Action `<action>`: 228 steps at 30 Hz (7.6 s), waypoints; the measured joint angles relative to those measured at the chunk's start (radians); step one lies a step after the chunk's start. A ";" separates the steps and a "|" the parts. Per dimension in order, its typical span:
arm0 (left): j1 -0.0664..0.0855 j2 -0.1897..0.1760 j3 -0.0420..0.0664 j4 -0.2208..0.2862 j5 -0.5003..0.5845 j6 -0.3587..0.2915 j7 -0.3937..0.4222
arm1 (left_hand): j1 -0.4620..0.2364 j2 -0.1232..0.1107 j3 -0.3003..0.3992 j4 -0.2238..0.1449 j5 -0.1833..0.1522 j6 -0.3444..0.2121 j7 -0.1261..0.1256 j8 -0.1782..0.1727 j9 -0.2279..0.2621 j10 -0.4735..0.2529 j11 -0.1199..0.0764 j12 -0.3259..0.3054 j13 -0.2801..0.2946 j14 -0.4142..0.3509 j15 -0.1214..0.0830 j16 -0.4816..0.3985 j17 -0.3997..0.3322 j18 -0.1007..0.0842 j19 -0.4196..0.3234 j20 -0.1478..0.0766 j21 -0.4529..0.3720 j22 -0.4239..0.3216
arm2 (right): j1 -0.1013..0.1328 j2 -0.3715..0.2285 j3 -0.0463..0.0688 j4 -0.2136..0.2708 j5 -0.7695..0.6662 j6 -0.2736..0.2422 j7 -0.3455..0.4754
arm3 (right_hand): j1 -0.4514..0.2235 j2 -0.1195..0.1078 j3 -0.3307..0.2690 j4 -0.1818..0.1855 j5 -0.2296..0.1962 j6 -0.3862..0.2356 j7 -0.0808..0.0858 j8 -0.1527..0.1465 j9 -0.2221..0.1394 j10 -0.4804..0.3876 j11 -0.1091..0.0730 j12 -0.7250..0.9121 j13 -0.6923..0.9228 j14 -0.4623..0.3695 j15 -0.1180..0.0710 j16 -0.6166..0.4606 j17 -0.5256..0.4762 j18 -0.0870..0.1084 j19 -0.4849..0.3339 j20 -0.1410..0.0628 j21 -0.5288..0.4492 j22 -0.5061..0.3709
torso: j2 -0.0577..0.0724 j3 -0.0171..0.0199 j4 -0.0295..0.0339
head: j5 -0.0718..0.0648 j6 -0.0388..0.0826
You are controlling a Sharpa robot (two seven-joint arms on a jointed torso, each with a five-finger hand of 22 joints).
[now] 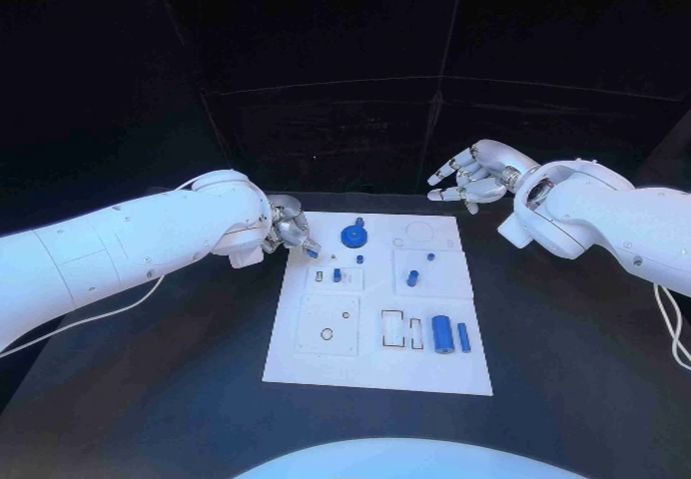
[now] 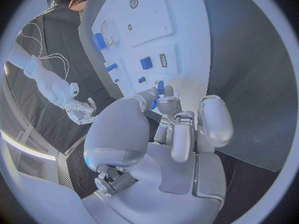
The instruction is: Assemble the parts on the task board
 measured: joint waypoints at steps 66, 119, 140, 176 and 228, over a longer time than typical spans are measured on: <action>-0.064 -0.022 -0.003 0.107 -0.139 -0.033 -0.038 | -0.023 -0.012 0.042 -0.026 0.000 -0.001 0.002 0.010 0.003 0.007 0.001 0.000 0.001 0.000 0.000 0.000 0.000 0.000 0.000 0.000 0.004 0.005 | 0.000 0.001 0.000 -0.003 0.000 0.002 0.000 | 0.000 0.000 0.000 0.000 0.000 -0.003 -0.003 0.004 0.000 0.000 0.000 0.000 0.000 0.000 0.000 0.000 0.000 0.000 0.000 0.000 0.000 0.000 | -0.001 0.0005 0.0012 | 0.001 -0.019; -0.080 -0.053 -0.005 0.152 -0.141 -0.119 -0.032 | -0.030 -0.019 0.063 -0.025 0.000 0.000 0.004 0.014 0.007 0.017 -0.003 0.006 0.007 0.000 0.000 0.000 0.000 0.000 0.003 -0.003 0.010 0.016 | 0.000 0.003 0.000 -0.007 0.000 0.004 0.003 | 0.000 0.000 0.000 0.000 0.004 -0.003 -0.003 0.004 0.000 0.000 0.000 0.000 0.000 0.000 0.000 0.000 0.000 0.000 0.000 0.000 0.000 0.000 | -0.002 0.0002 0.0022 | 0.000 -0.027; -0.098 -0.043 -0.004 0.137 -0.163 -0.159 -0.021 | -0.030 -0.019 0.063 -0.025 0.001 0.001 0.004 0.018 0.007 0.018 -0.003 0.006 0.009 0.000 0.000 0.000 0.000 0.000 0.003 -0.003 0.010 0.017 | 0.000 0.004 0.000 -0.009 0.000 0.004 0.004 | 0.000 0.000 0.000 0.000 0.004 -0.003 -0.003 0.004 0.000 0.000 0.000 0.000 0.000 0.000 0.000 0.000 0.000 0.000 0.000 0.000 0.000 0.000 | -0.001 0.0000 0.0012 | 0.000 -0.029; -0.102 -0.045 -0.002 0.141 -0.180 -0.143 -0.030 | -0.037 -0.023 0.076 -0.032 -0.001 0.002 -0.002 0.015 0.007 0.024 -0.003 0.006 0.007 0.000 0.000 0.000 0.000 0.000 0.003 -0.003 0.014 0.016 | -0.001 0.005 0.000 -0.012 0.000 0.007 0.005 | 0.000 0.000 0.000 0.000 0.004 -0.003 -0.003 0.004 0.000 0.000 0.000 0.000 0.000 0.000 0.000 0.000 0.000 0.000 0.000 0.000 0.000 0.000 | -0.001 0.0005 0.0012 | 0.000 -0.035; -0.104 -0.020 -0.003 0.094 -0.133 -0.140 -0.028 | -0.156 -0.060 -0.008 -0.035 0.009 0.049 -0.041 0.069 0.029 0.055 -0.027 0.056 0.056 0.000 -0.015 0.000 0.000 0.000 0.019 -0.013 0.027 0.049 | -0.001 0.004 0.000 -0.010 0.000 0.008 0.005 | 0.004 0.004 0.003 0.003 0.004 -0.003 -0.003 0.004 0.000 0.000 0.000 0.000 -0.001 0.000 0.000 0.000 0.000 0.000 0.000 0.000 -0.004 -0.002 | -0.001 0.0003 0.0007 | -0.008 -0.042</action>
